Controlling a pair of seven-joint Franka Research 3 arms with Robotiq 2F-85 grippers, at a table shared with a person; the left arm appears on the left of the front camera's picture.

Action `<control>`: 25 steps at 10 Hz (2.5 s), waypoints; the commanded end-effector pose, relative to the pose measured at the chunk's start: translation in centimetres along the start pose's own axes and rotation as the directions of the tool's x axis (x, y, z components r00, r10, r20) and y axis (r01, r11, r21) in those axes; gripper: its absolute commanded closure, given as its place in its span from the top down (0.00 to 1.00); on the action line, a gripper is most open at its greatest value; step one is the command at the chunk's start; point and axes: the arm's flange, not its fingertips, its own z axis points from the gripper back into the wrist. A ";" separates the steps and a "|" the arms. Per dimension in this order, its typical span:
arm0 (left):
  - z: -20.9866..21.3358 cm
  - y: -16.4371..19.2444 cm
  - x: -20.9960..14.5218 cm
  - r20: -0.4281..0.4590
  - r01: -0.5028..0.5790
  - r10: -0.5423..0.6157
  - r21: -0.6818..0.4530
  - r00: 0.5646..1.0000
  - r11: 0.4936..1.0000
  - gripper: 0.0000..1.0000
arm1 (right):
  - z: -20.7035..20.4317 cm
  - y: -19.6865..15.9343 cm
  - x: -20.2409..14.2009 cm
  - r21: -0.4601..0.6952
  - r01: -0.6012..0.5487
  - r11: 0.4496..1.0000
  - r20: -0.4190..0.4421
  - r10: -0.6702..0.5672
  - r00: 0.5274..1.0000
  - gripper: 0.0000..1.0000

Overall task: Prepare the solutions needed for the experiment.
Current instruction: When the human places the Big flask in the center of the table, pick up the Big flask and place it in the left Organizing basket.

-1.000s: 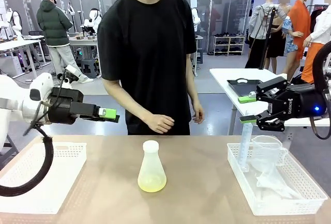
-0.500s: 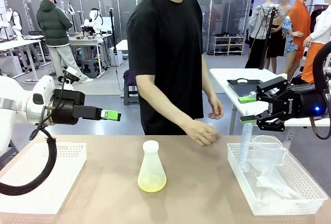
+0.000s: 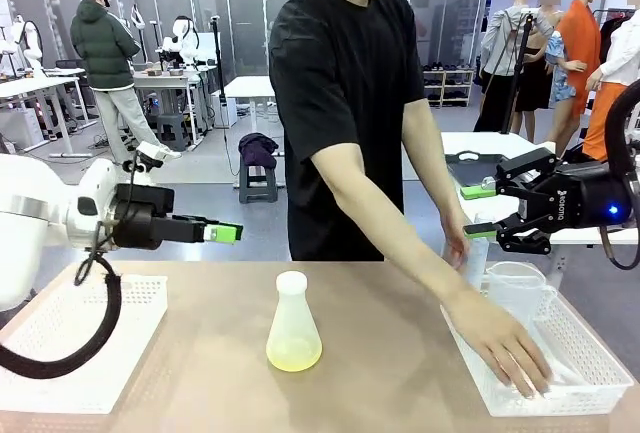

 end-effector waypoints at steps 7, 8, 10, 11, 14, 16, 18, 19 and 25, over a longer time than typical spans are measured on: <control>-1.6 2.7 -0.7 -0.018 0.407 -0.407 -0.005 0.913 0.913 1.00 | 0.0 0.2 0.0 0.008 -0.005 1.000 -0.003 0.005 1.000 0.56; -1.6 2.7 -0.7 -0.018 0.407 -0.407 -0.005 0.913 0.913 1.00 | 0.0 0.2 0.0 0.008 -0.005 1.000 -0.003 0.005 1.000 0.56; -1.6 2.7 -0.7 -0.018 0.407 -0.407 -0.005 0.913 0.913 1.00 | 0.0 0.2 0.0 0.008 -0.005 1.000 -0.003 0.005 1.000 0.56; -1.8 3.2 -0.9 -0.006 0.417 -0.417 0.003 0.909 0.909 1.00 | 0.0 0.2 0.0 0.008 -0.005 1.000 -0.003 0.005 1.000 0.56; -3.8 5.9 -4.2 -0.055 0.378 -0.381 -0.052 0.923 0.924 1.00 | 0.0 0.2 0.0 0.008 -0.005 1.000 -0.003 0.005 1.000 0.56; -4.0 6.8 -6.3 -0.124 0.359 -0.361 -0.036 0.924 0.932 1.00 | 0.0 0.2 0.0 0.008 -0.005 1.000 -0.003 0.005 1.000 0.56; -4.3 8.9 -8.6 -0.095 0.309 -0.314 -0.061 0.945 0.949 1.00 | 0.0 0.2 0.0 0.008 -0.005 1.000 -0.003 0.005 1.000 0.56; -4.6 10.1 -10.1 -0.051 0.267 -0.274 -0.119 0.960 0.956 1.00 | 0.0 0.2 0.0 0.008 -0.005 1.000 -0.003 0.005 1.000 0.56; -5.2 11.6 -12.6 0.043 0.283 -0.280 -0.074 0.959 0.956 1.00 | 0.0 0.2 0.0 0.008 -0.005 1.000 -0.003 0.005 1.000 0.56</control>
